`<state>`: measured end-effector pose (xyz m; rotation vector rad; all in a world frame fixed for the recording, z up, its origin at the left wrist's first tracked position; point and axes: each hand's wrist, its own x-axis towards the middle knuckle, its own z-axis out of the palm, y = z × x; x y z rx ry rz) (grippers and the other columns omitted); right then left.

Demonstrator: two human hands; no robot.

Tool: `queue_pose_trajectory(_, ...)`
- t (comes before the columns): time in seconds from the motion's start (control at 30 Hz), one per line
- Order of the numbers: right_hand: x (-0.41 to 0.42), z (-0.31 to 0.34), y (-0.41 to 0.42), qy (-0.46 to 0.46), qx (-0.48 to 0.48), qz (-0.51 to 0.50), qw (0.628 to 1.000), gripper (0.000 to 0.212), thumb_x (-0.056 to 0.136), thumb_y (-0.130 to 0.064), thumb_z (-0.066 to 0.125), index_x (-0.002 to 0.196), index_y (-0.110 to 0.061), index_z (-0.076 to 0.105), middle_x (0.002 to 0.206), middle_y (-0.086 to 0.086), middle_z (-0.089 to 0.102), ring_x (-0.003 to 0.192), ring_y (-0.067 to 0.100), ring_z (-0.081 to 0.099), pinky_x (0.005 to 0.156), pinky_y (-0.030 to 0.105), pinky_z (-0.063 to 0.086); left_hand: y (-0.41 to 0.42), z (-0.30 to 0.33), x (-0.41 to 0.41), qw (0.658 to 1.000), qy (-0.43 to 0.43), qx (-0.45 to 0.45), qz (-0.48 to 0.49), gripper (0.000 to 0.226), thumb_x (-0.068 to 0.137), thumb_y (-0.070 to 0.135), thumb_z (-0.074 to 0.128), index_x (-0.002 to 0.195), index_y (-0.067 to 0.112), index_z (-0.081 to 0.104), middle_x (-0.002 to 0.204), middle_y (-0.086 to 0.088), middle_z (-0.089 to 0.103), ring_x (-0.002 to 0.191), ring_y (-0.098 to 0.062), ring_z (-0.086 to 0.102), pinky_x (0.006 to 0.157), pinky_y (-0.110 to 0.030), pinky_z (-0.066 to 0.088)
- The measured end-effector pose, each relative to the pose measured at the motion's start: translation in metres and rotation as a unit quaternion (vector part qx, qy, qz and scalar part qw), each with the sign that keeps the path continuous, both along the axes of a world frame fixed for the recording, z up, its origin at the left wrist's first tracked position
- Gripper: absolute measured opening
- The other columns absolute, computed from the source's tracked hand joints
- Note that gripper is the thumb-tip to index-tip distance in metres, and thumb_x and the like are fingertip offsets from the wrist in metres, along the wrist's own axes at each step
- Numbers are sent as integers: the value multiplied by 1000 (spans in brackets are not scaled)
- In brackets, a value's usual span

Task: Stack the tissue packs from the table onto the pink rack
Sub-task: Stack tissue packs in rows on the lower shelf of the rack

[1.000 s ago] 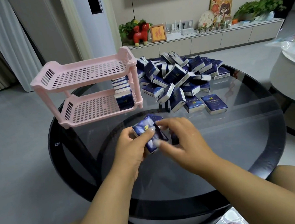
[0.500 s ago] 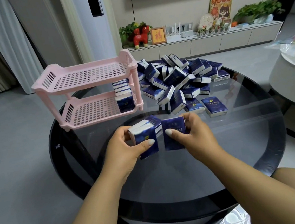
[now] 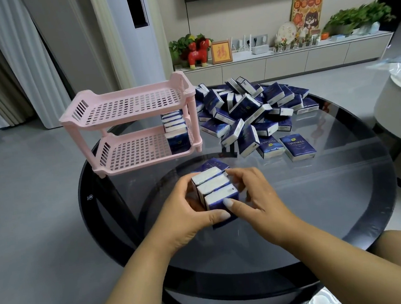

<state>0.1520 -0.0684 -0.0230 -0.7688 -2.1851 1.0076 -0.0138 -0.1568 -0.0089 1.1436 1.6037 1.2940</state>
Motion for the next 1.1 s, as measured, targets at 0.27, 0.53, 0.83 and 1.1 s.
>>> queue_pose_trajectory(0.27, -3, 7, -9, 37, -129, 131, 982, 42, 93, -47, 41, 134, -48, 34, 133, -35, 46, 127, -9, 39, 102, 9, 31, 1, -5, 8, 996, 82, 27, 20, 65, 62, 10, 90, 112, 34, 55, 110, 14, 68, 99, 5, 64, 78, -12, 51)
queue_pose_trajectory(0.53, -21, 33, 20, -87, 90, 4, 992, 67, 88, -66, 23, 135, -24, 45, 132, -6, 52, 113, 6, 47, 90, 25, 36, 0, 30, -64, 985, 132, 50, 103, 62, 63, 11, 89, 112, 28, 56, 110, 13, 67, 101, -1, 65, 90, -21, 50)
queue_pose_trajectory(0.83, -75, 16, 44, -200, 221, -31, 954, 62, 91, -61, 31, 126, -14, 52, 120, 5, 58, 108, 22, 52, 91, 35, 40, 46, 33, -160, 974, 154, -2, 165, 72, 65, 26, 89, 123, 13, 50, 118, 0, 65, 96, -9, 64, 61, -17, 52)
queue_pose_trajectory(1.1, -81, -5, 41, -223, 270, -27, 936, 61, 90, -61, 25, 123, -19, 53, 124, 1, 55, 114, 18, 47, 99, 32, 32, 108, 26, -195, 980, 149, 12, 131, 66, 65, 21, 90, 119, 19, 53, 114, 8, 66, 106, -11, 64, 97, -35, 52)
